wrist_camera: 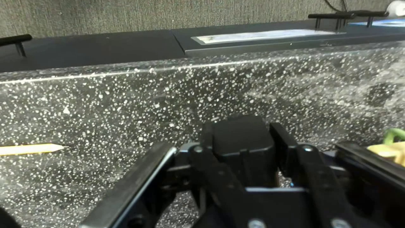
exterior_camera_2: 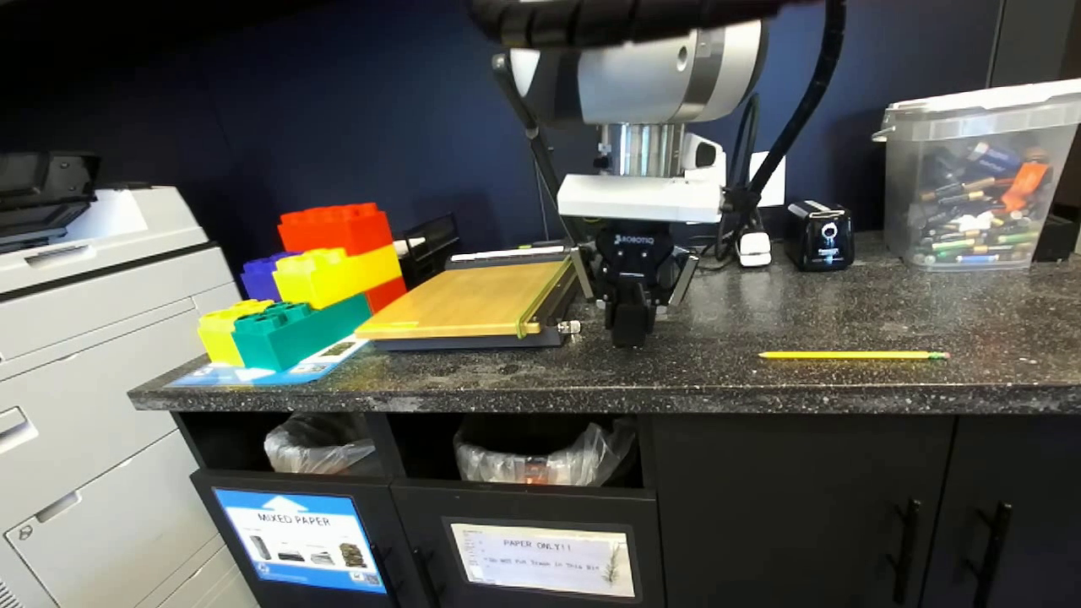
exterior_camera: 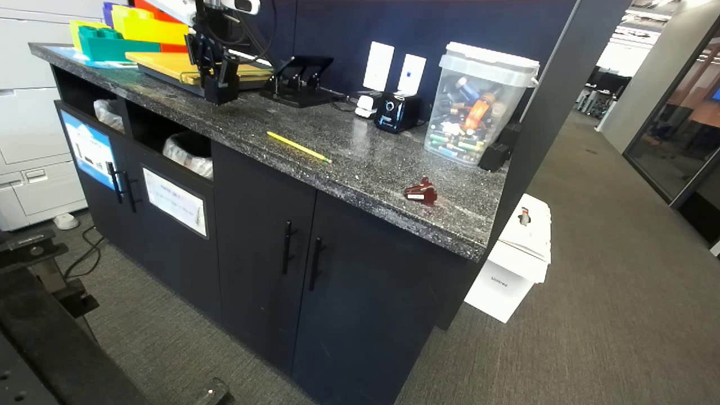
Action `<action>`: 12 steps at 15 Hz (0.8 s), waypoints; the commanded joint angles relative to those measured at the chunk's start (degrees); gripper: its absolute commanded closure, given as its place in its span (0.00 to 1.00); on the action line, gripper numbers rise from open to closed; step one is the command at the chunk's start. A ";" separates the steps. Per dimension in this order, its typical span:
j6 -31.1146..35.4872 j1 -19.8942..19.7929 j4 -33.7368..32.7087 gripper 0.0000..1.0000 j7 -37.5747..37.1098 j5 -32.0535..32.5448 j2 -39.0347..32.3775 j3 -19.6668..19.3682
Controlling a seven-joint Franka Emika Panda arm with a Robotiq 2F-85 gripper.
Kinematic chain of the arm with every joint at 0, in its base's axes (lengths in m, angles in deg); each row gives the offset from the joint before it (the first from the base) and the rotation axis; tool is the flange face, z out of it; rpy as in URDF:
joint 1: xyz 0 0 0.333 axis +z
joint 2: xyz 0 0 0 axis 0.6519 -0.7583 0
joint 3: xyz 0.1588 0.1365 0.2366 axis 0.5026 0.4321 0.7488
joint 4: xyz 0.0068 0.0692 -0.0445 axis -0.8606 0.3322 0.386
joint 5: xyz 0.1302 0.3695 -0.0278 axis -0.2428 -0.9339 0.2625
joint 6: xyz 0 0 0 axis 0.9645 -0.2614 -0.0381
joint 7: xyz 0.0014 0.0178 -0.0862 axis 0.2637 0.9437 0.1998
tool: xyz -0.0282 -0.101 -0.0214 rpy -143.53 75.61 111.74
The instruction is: Pick up the black object on the right and move it to the left
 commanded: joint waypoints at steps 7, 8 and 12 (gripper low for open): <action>-0.30 -0.10 -5.10 0.78 -7.51 2.99 -5.08 -4.20; -0.99 0.13 -4.60 0.59 -7.97 3.21 -4.37 -4.04; -2.26 1.11 -0.10 0.14 -8.42 2.53 2.16 -2.52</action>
